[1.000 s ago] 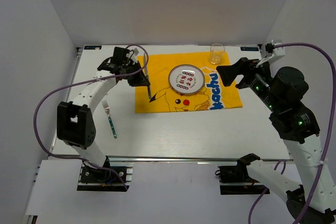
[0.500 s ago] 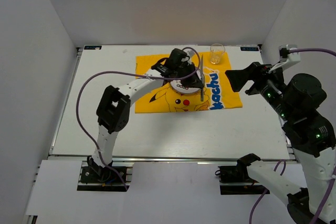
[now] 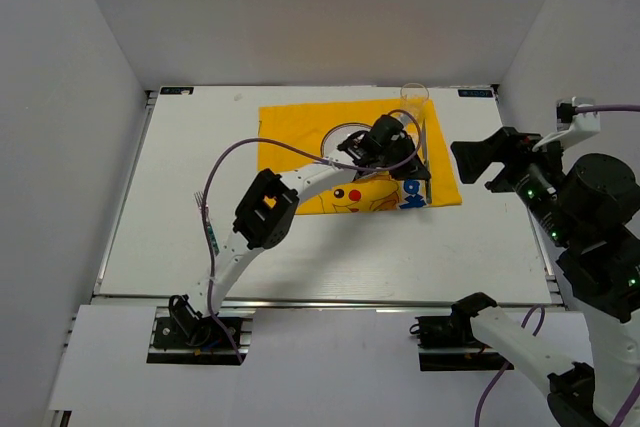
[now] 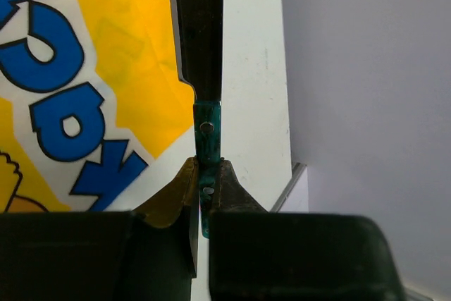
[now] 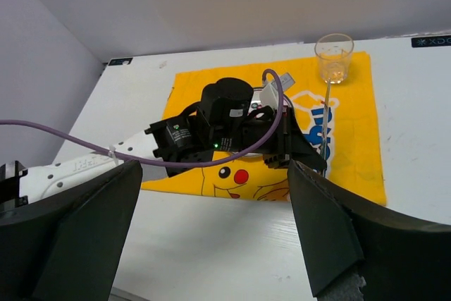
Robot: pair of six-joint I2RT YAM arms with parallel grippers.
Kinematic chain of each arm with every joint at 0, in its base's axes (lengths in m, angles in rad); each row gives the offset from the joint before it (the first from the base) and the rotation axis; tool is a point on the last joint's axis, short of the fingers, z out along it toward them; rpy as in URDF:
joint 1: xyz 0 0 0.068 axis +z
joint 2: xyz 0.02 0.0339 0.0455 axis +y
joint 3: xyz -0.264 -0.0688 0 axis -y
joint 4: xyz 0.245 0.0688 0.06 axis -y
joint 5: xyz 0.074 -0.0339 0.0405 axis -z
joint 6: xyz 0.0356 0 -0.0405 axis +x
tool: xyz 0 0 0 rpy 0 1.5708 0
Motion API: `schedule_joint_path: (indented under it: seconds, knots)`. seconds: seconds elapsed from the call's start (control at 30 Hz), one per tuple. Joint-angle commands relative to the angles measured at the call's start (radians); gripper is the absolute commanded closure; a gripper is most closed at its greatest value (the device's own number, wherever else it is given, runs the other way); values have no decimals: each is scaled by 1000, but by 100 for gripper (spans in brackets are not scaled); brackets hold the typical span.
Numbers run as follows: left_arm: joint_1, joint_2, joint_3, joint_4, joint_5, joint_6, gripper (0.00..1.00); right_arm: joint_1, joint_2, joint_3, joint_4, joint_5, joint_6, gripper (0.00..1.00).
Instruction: Set the dinner table for one person
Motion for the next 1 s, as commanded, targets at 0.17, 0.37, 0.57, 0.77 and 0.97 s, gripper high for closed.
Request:
schedule_joint_path:
  seconds: [0.17, 0.37, 0.57, 0.77, 0.97]
  knots:
    - [-5, 54, 69, 126, -48, -49, 100, 3, -31, 26, -39, 45, -54, 11]
    - [-5, 103, 80, 176, -57, -69, 100, 4, -59, -17, -33, 44, -60, 11]
    - [-5, 121, 86, 189, -77, -71, 100, 6, -71, -40, -27, 28, -65, 11]
    - [6, 146, 89, 170, -77, -54, 100, 6, -83, -65, -21, 22, -65, 11]
    - [6, 169, 92, 172, -77, -44, 100, 6, -85, -65, -19, 25, -69, 11]
